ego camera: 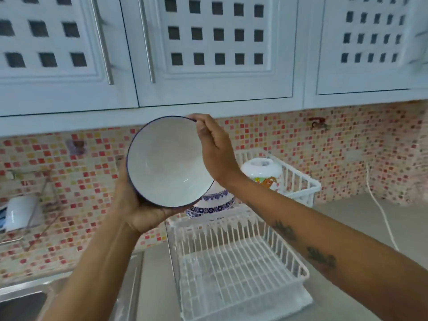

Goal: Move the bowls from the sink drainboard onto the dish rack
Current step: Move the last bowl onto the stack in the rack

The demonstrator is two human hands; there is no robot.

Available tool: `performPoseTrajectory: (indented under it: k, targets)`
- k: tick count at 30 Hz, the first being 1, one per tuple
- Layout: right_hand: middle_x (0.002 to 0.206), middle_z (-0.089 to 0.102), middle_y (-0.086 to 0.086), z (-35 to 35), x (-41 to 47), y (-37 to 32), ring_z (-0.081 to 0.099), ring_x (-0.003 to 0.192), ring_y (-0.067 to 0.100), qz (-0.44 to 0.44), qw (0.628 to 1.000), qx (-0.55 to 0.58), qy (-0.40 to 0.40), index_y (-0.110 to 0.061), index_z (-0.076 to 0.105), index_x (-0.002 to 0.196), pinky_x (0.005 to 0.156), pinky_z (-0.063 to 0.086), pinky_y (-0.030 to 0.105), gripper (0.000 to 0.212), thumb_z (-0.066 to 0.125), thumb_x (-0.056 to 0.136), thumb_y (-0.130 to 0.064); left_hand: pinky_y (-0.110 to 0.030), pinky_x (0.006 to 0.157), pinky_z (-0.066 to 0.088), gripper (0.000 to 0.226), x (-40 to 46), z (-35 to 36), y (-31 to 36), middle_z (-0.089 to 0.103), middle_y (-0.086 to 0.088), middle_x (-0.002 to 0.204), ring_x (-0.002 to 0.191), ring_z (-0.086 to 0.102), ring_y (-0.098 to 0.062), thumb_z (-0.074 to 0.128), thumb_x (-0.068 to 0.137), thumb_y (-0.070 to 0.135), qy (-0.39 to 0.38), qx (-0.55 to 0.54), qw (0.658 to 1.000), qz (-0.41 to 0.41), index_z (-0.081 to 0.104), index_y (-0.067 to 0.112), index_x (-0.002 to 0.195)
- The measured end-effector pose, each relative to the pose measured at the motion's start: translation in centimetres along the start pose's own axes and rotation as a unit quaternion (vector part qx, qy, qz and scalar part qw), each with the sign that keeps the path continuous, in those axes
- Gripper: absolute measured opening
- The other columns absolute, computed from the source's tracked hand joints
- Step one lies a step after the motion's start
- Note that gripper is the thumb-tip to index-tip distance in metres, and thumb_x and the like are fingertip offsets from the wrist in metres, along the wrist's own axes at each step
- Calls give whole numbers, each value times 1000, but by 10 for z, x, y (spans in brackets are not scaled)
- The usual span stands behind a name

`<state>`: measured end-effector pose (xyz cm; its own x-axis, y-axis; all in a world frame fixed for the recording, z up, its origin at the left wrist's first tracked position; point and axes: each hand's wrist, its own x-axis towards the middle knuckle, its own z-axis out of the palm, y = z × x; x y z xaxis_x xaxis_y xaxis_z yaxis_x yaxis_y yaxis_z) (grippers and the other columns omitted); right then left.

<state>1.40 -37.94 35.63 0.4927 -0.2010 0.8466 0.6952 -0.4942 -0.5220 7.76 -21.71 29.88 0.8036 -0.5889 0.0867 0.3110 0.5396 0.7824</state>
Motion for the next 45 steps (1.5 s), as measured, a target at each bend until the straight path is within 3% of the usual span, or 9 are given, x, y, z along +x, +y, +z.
performPoseTrajectory:
  k: [3, 7, 10, 13, 16, 25, 30, 35, 45]
  targets:
    - [131, 58, 0, -41, 10, 4, 50, 121, 6, 130, 990, -10, -49, -15, 51, 137, 104, 31, 22, 49, 30, 102, -42, -60, 86, 52, 62, 7, 57, -8, 77, -11, 103, 87, 72, -37, 42, 84, 72, -3, 77, 996, 35, 79, 24, 96]
    - [102, 70, -4, -77, 17, 8, 64, 100, 14, 191, 977, -39, -89, -32, 67, 106, 99, 45, 34, 57, 23, 93, -65, -43, 85, 55, 66, 30, 78, -28, 75, -7, 111, 99, 70, -32, 57, 76, 71, 63, 217, 961, 156, 69, 24, 120]
    - [132, 62, 3, -83, 15, 21, 56, 122, 20, 240, 963, -34, -117, -25, 57, 131, 110, 38, 38, 80, 28, 81, -79, -26, 71, 59, 75, 43, 74, -40, 72, -6, 110, 96, 71, -26, 78, 62, 61, 114, 352, 879, 302, 63, 15, 120]
    - [141, 54, 1, -76, 10, 35, 52, 127, 22, 280, 945, -28, -168, -25, 48, 140, 110, 39, 42, 93, 35, 71, -86, -23, 85, 48, 81, 53, 64, -44, 54, 4, 121, 107, 56, -14, 83, 64, 54, 137, 519, 764, 360, 49, 21, 130]
    - [130, 59, -1, -67, 1, 53, 60, 112, 20, 309, 934, -21, -177, -26, 49, 136, 91, 51, 34, 73, 47, 80, -73, -29, 97, 42, 88, 64, 49, -47, 50, 1, 127, 116, 49, -16, 81, 62, 58, 141, 595, 706, 357, 45, 21, 134]
    - [96, 61, -14, -52, -15, 107, 58, 82, 2, 352, 928, 53, -111, -32, 52, 104, 76, 51, 25, 13, 57, 93, -38, -36, 104, 44, 102, 92, 29, -63, 45, -2, 135, 125, 44, -19, 78, 58, 67, 146, 641, 697, 287, 40, 19, 139]
    - [91, 64, -11, -48, -18, 115, 63, 80, 5, 379, 919, 62, -85, -34, 59, 105, 70, 54, 27, 15, 59, 91, -37, -45, 100, 51, 113, 95, 26, -67, 37, -3, 144, 131, 41, -23, 80, 58, 65, 145, 644, 708, 251, 31, 14, 147]
    - [106, 72, 2, -46, -18, 119, 70, 94, 20, 408, 907, 56, -86, -27, 66, 113, 91, 56, 44, 36, 63, 82, -45, -48, 89, 57, 128, 97, 22, -68, 34, 1, 145, 130, 43, -25, 73, 48, 79, 144, 655, 713, 205, 25, 17, 149]
    - [117, 67, 6, -43, -19, 130, 66, 101, 27, 425, 899, 36, -102, -23, 60, 122, 94, 54, 50, 75, 61, 54, -55, -39, 106, 44, 114, 94, 22, -73, 34, -6, 134, 126, 42, -23, 79, 56, 69, 141, 707, 666, 191, 34, 9, 142]
